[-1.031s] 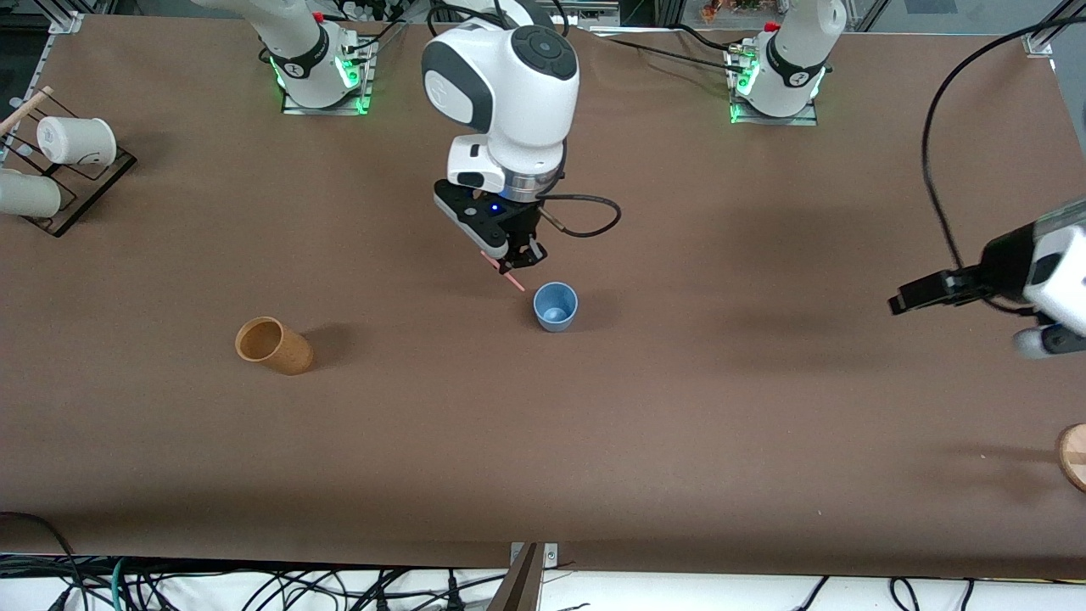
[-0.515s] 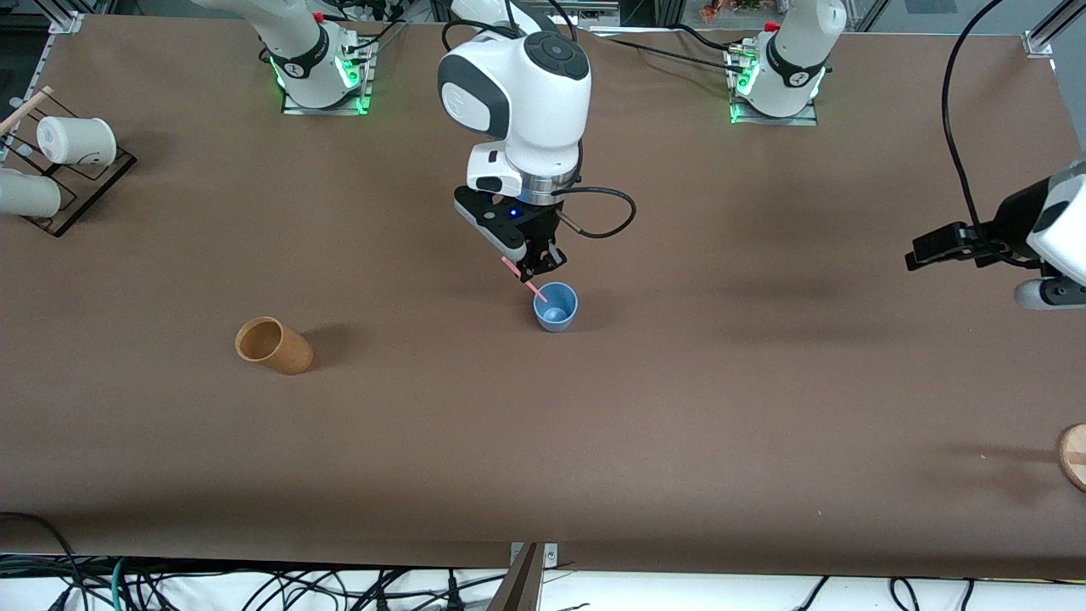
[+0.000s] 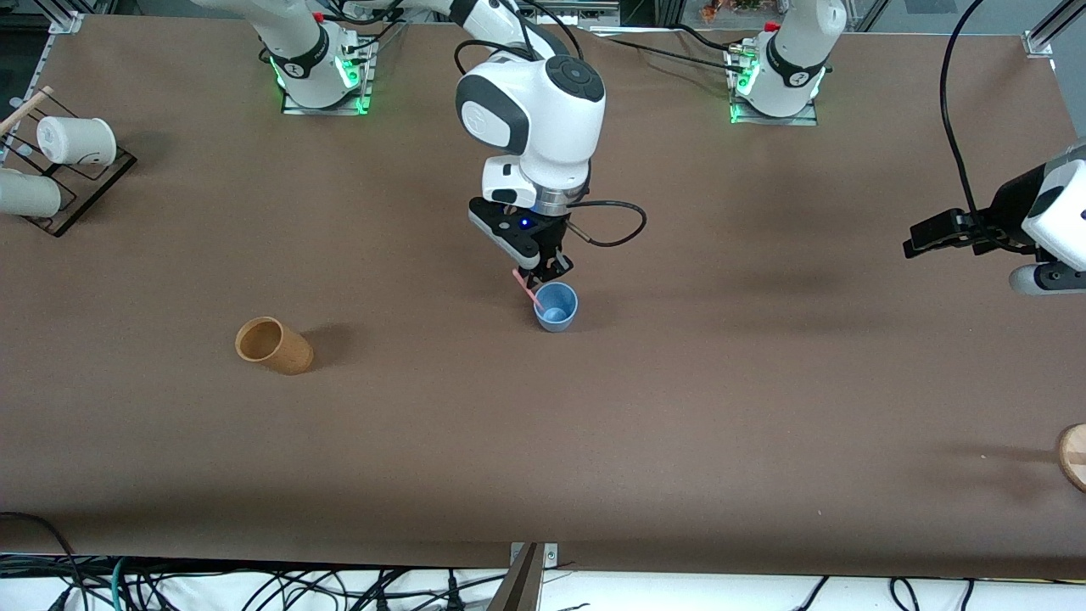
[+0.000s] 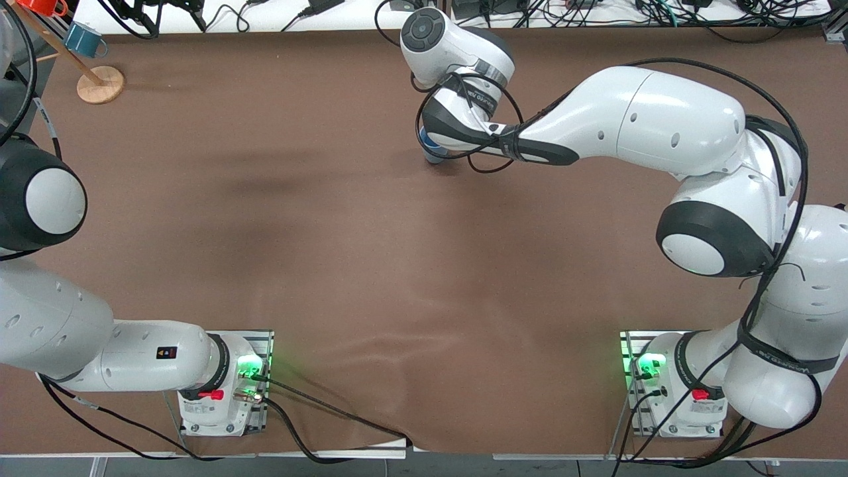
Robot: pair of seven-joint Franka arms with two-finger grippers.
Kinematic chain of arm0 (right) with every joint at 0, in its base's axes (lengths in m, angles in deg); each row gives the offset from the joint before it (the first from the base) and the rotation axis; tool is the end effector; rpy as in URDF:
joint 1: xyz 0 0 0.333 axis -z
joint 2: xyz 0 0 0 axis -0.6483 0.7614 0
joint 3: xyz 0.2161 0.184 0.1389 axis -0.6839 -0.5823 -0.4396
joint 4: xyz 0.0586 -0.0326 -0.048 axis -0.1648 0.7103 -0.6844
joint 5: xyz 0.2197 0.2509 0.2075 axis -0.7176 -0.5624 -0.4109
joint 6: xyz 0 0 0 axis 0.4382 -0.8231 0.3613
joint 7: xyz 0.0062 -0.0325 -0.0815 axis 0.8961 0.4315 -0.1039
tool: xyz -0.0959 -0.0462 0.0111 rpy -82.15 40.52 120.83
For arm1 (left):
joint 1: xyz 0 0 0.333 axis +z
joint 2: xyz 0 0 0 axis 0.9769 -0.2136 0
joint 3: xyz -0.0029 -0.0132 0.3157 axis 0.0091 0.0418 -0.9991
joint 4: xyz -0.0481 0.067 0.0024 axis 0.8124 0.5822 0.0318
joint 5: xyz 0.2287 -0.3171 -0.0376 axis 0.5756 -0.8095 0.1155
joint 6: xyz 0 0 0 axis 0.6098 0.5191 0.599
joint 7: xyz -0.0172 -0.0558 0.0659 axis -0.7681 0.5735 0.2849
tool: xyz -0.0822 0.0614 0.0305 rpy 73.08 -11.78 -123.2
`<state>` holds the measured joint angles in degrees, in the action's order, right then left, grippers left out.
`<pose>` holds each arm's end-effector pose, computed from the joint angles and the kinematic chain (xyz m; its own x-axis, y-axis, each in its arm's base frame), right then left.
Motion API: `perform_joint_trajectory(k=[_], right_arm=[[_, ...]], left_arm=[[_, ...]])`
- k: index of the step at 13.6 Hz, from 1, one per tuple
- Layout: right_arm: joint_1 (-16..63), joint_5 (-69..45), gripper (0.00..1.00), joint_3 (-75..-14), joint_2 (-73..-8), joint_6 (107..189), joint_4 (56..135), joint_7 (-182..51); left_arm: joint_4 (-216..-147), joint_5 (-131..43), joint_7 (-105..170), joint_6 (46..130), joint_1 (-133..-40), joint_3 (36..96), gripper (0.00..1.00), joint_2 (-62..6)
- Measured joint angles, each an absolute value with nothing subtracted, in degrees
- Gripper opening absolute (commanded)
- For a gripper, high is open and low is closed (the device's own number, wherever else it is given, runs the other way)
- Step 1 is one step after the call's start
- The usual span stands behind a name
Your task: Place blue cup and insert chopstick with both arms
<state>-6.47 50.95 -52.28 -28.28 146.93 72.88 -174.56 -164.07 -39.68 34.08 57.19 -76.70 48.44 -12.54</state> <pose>0.5027 0.5365 0.3822 0.6440 -0.6737 0.3626 -0.6873 -0.7176 -0.1125 0.6000 -0.0029 0.5804 0.9895 0.0899 -0.1127 0.0981 -0.9928 0.0691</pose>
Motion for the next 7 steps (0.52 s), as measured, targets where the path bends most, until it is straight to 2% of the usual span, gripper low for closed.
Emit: perform_joint_trajectory(k=[4,7], right_arm=[[-6.5,51.1,1.00,-52.0,-28.7,146.9,71.5,-174.2],[-6.3,51.1,1.00,-51.5,-31.8,145.5,70.5,-170.0]], left_arm=[[-164.3,-39.7,34.1,57.2,-76.8,48.8,1.00,-12.5],[-164.4,-39.7,34.1,57.2,-77.2,49.0,1.00,-12.5]])
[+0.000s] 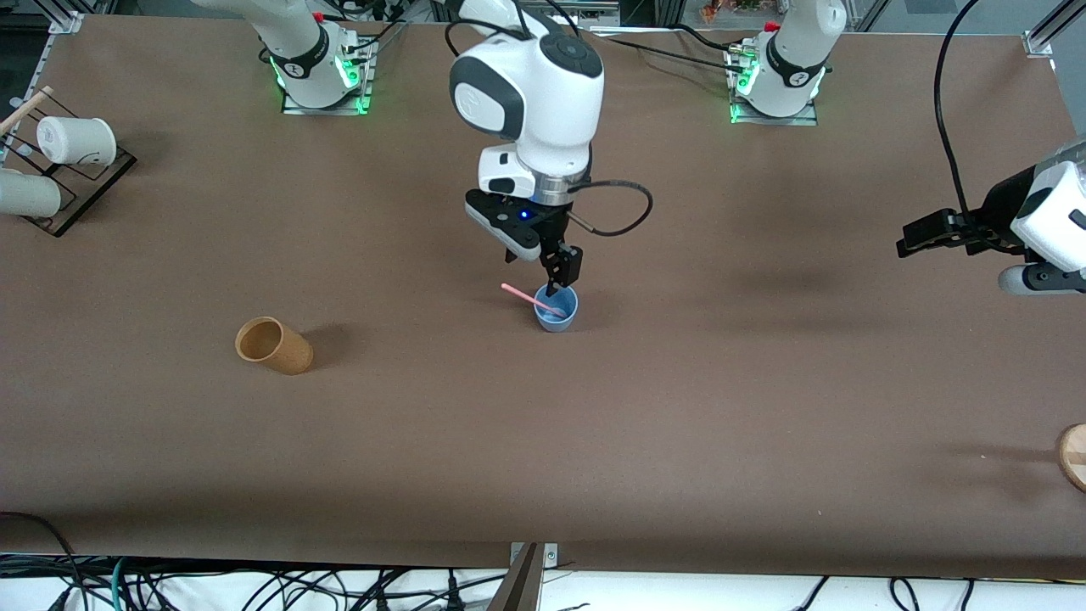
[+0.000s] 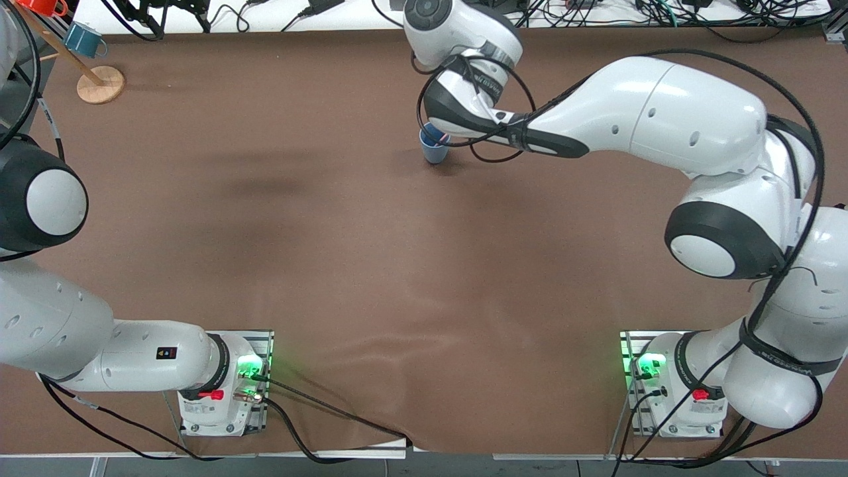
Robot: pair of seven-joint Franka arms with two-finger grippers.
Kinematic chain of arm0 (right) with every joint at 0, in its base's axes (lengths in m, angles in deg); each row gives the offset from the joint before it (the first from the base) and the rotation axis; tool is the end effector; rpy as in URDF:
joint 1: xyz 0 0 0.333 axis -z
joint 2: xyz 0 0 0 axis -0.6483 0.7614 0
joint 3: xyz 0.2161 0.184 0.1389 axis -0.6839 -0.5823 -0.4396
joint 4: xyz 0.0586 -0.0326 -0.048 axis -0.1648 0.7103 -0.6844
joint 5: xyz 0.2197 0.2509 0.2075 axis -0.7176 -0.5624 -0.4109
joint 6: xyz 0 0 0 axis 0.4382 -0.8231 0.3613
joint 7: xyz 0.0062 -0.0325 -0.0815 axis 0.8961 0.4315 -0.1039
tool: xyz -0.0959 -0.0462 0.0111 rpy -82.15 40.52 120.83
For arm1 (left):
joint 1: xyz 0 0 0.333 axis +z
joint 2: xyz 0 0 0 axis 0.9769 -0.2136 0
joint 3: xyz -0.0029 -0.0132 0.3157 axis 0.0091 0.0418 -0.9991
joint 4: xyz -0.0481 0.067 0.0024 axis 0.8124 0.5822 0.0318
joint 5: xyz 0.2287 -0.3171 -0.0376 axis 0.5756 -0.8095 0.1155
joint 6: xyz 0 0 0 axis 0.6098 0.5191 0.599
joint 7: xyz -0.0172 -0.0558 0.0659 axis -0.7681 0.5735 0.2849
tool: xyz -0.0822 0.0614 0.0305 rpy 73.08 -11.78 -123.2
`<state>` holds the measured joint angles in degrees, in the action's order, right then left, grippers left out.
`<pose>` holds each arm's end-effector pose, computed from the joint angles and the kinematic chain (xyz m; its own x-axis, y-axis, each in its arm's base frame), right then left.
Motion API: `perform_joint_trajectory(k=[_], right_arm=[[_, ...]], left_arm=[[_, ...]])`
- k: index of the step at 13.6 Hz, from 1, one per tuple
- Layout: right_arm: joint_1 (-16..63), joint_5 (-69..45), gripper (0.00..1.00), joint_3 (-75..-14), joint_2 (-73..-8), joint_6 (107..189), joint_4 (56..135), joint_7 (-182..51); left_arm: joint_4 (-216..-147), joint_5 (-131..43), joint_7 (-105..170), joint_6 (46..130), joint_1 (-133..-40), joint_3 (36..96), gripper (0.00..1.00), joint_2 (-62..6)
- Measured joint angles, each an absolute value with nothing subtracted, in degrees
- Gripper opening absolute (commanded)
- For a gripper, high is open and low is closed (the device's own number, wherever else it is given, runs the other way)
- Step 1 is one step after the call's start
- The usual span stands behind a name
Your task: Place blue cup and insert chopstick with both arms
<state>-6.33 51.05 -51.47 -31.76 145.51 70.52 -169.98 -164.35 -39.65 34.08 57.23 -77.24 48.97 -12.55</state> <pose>0.5099 0.5274 0.4450 0.6576 -0.6493 0.3820 -0.6443 -0.7475 -0.1614 0.5997 -0.0136 0.5781 0.9905 0.0715 -0.1171 0.0800 -0.9943 0.0698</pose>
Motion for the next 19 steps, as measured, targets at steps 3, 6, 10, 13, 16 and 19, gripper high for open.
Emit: perform_joint_trajectory(k=[3,6,10,13,16,19], right_arm=[[-3.5,45.2,1.00,-50.4,-36.7,139.5,70.5,-158.0],[2.5,38.9,1.00,-49.7,-40.5,133.2,70.5,-143.1],[7.2,28.8,1.00,-41.7,-44.1,126.9,70.4,-120.3],[9.7,21.0,1.00,-32.1,-46.4,122.4,70.6,-101.7],[17.5,20.1,1.00,-31.7,-49.6,119.9,72.9,-84.4],[29.4,20.1,1.00,-38.9,-53.3,118.6,77.9,-72.2]], left_arm=[[-164.3,-39.6,34.1,57.2,-77.7,49.0,1.00,-12.5],[-164.4,-39.6,34.1,57.3,-77.7,49.0,1.00,-12.5],[-164.4,-39.6,34.3,57.3,-77.7,48.9,1.00,-12.5],[-164.4,-39.6,34.5,57.3,-77.8,48.9,1.00,-12.5],[-164.4,-39.6,34.6,57.3,-77.8,48.9,1.00,-12.5],[-164.4,-39.6,34.6,57.3,-77.8,48.9,1.00,-12.5]])
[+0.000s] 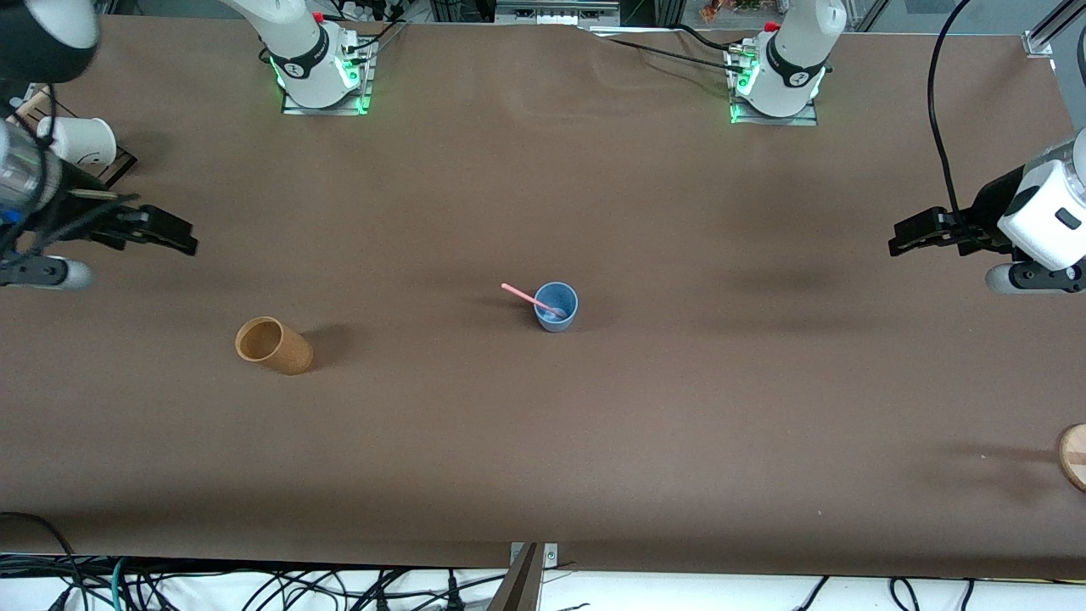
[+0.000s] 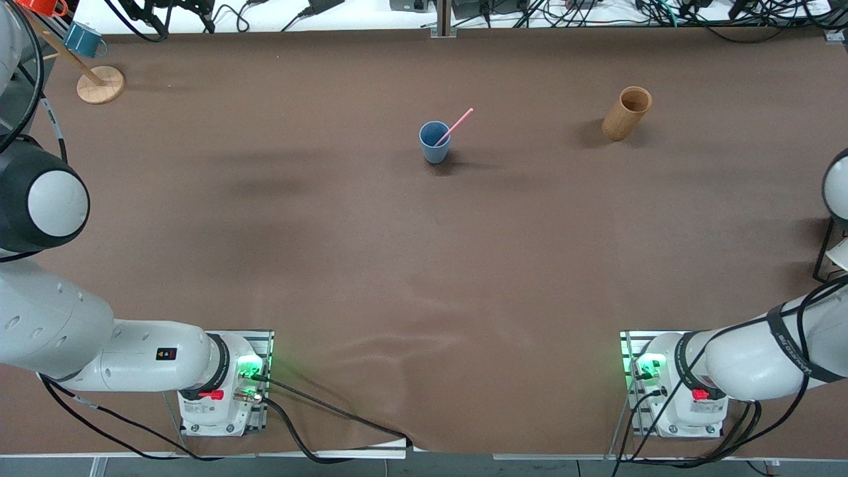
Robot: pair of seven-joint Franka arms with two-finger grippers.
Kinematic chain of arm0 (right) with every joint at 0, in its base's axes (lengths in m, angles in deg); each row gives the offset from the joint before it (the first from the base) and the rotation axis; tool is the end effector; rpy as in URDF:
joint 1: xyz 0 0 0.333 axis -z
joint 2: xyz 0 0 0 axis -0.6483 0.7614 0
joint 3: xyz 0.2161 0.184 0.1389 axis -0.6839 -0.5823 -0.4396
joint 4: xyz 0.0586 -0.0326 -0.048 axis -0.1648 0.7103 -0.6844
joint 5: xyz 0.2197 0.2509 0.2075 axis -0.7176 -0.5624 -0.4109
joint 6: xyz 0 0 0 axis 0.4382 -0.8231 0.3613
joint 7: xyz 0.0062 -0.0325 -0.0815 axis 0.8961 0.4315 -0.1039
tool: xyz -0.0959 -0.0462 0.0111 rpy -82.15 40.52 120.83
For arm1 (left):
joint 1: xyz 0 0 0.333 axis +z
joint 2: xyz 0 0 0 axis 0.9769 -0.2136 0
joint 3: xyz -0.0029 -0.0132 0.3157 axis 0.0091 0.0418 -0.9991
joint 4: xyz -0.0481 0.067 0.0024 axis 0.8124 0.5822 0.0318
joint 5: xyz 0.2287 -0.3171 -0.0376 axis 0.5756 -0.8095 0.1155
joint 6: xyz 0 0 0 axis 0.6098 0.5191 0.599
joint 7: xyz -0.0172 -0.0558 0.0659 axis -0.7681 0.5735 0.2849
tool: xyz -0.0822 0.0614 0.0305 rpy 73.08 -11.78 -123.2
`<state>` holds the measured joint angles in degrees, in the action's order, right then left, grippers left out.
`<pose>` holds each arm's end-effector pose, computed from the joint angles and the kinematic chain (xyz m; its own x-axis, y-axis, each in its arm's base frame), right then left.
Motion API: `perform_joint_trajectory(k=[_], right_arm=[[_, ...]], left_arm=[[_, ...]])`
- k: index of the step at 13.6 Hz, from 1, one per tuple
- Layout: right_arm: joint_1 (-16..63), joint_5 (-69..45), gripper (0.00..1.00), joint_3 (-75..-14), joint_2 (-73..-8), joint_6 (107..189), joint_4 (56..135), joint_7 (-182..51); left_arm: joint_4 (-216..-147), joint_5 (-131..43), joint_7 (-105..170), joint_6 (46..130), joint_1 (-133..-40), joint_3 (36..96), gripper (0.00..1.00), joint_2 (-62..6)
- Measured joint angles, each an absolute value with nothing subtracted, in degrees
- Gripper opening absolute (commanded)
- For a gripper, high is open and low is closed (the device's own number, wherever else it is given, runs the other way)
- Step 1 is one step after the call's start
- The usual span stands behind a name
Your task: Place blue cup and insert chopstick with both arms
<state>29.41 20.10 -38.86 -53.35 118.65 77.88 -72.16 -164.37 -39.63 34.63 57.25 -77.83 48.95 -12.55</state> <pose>0.6018 0.0233 0.5902 0.9960 -0.0185 -0.0876 -0.0232 -0.9983 -0.0539 0.5995 -0.0195 0.5780 0.9918 0.0521 -0.1164 0.0606 -0.9957 0.0705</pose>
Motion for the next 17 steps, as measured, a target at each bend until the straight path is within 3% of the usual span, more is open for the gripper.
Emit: perform_joint_trajectory(k=[3,6,12,17], right_arm=[[39.2,23.2,1.00,-49.3,-59.2,125.3,87.5,-69.8],[39.8,24.4,1.00,-51.8,-65.2,134.1,99.6,-69.9],[40.7,24.4,1.00,-50.9,-65.9,128.0,96.8,-69.8],[40.9,23.7,1.00,-48.3,-65.6,127.7,96.4,-69.6]], left_arm=[[-164.4,-39.6,34.7,57.3,-77.8,48.9,1.00,-12.5],[-164.4,-39.6,34.7,57.3,-77.8,48.9,1.00,-12.5],[-164.4,-39.6,34.7,57.2,-77.8,48.9,1.00,-12.5],[-164.4,-39.6,34.7,57.2,-77.8,48.9,1.00,-12.5]])
